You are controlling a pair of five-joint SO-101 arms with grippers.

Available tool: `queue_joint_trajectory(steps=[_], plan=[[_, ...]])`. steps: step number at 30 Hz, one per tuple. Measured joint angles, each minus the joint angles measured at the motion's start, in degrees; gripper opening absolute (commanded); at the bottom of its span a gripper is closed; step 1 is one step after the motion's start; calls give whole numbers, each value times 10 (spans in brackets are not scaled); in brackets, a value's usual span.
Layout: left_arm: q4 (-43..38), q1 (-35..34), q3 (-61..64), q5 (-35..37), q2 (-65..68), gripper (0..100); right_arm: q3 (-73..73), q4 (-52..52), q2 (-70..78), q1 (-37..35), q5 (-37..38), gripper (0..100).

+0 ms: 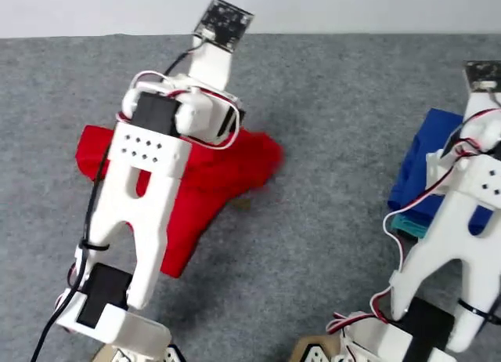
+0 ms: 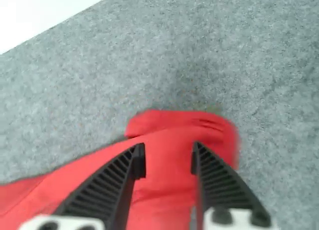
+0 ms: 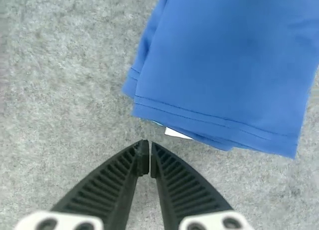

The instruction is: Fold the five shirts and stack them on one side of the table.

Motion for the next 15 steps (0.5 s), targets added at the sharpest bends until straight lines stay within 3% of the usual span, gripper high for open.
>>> queue_joint_trajectory(steps=[7, 15], plan=[[148, -36, -50, -60, 0, 160, 0, 0, 0, -65, 0, 15], [163, -82, 74, -175, -91, 163, 30, 0, 0, -86, -35, 15]])
